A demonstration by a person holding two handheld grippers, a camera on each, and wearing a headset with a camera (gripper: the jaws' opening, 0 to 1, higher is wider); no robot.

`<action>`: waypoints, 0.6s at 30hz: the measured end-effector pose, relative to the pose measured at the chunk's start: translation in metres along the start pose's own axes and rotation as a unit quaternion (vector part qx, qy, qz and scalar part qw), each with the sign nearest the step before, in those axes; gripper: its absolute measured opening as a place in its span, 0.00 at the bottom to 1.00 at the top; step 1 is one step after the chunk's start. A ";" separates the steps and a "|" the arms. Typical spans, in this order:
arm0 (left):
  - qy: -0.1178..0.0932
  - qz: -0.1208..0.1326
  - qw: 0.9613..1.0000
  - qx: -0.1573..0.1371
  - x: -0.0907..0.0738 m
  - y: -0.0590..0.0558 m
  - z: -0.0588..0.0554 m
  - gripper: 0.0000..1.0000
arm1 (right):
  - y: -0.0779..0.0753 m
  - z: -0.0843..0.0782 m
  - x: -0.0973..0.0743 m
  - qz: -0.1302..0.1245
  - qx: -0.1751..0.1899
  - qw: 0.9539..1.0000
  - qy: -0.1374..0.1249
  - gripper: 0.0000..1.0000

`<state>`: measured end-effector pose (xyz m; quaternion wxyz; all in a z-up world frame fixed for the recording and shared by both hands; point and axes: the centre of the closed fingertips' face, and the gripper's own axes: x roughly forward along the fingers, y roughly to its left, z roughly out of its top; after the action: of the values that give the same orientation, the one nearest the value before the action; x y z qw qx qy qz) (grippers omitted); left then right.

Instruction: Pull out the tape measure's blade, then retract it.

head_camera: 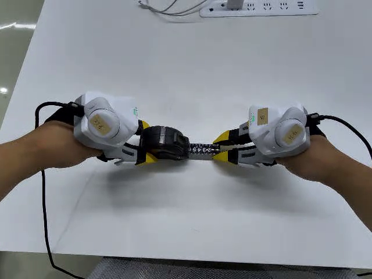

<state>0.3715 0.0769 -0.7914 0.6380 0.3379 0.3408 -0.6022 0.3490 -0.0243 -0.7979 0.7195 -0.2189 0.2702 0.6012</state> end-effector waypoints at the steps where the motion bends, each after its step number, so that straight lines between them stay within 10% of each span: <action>1: 0.000 0.000 1.000 0.000 0.000 0.000 0.000 0.28 | 0.000 -0.001 -0.001 -0.001 0.002 1.000 0.000 0.10; 18: 0.002 -0.002 1.000 0.002 0.000 0.000 0.000 0.28 | -0.001 -0.011 -0.014 -0.010 0.010 1.000 0.007 0.10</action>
<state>0.3713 0.0769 -0.7918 0.6357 0.3394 0.3417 -0.6033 0.3464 -0.0421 -0.7968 0.7258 -0.2182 0.2788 0.5898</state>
